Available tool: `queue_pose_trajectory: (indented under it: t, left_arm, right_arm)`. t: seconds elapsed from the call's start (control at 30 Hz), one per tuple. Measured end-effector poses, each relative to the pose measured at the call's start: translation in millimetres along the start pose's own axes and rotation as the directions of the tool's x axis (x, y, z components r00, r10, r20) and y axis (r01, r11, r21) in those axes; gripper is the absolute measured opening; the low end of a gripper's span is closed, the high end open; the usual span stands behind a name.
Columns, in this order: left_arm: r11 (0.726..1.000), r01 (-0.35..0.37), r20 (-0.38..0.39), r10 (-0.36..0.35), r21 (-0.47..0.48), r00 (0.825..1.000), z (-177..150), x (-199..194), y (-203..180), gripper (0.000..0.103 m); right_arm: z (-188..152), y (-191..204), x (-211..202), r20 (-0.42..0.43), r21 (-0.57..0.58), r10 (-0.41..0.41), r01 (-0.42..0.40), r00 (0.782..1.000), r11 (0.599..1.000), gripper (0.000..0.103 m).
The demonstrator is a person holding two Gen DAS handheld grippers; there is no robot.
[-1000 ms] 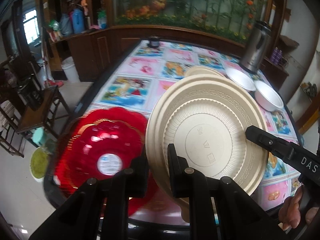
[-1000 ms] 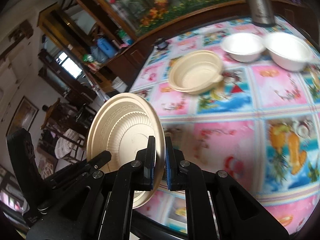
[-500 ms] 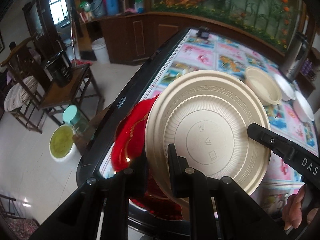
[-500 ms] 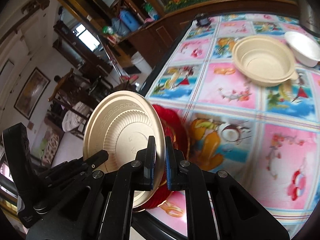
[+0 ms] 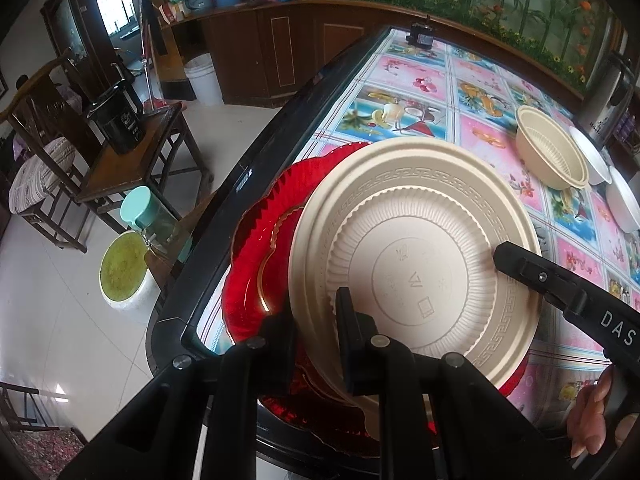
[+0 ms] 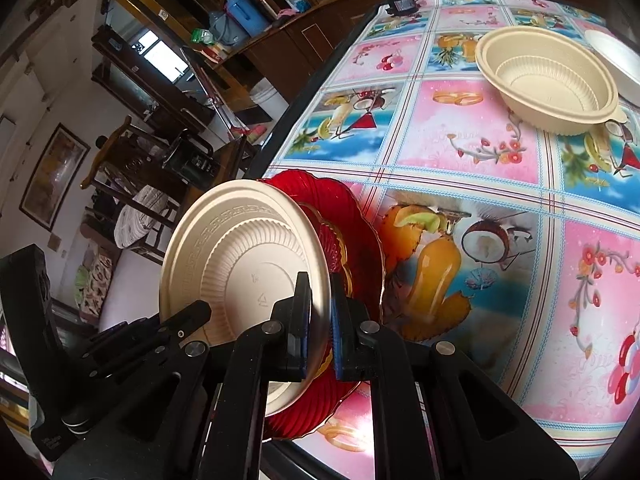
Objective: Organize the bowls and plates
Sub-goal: 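Carry the beige plate over the stacked red plates with the left gripper, then lower the beige plate onto the red plates and open the left gripper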
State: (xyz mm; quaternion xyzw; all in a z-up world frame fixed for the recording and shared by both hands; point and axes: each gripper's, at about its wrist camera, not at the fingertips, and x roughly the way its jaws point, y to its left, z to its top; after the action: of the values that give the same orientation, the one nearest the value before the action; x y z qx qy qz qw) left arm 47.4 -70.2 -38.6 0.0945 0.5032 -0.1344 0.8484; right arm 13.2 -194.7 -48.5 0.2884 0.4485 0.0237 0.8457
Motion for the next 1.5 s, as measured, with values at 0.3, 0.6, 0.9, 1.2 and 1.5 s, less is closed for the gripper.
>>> queue_pose_trajectory:
  t: [0.3, 0.6, 0.9, 1.2, 1.5]
  left_arm:
    - [0.999, -0.027, -0.008, 0.027, 0.019, 1.000, -3, 7, -1, 0.020]
    - [0.997, -0.059, 0.003, 0.058, 0.042, 0.998, -3, 8, -2, 0.024]
    - [0.979, -0.192, 0.098, 0.185, 0.065, 0.978, -1, -7, -2, 0.044]
    - [0.955, -0.292, 0.182, 0.278, 0.052, 0.943, 1, -27, 1, 0.055]
    - [0.956, -0.289, 0.243, 0.272, 0.039, 0.931, 0, -51, -11, 0.060]
  right_arm:
    - [-2, 3, 10, -0.007, -0.009, -0.025, 0.025, 1.000, 1.000, 0.008]
    - [-4, 9, 12, 0.019, -0.058, -0.070, 0.071, 0.997, 0.996, 0.009]
    - [-8, 13, 6, 0.070, -0.126, -0.121, 0.129, 0.990, 0.984, 0.013]
    - [-7, -2, -24, 0.155, -0.083, -0.113, 0.127, 0.981, 0.988, 0.018]
    - [-9, -41, -51, 0.197, 0.009, -0.136, 0.137, 0.971, 0.991, 0.018]
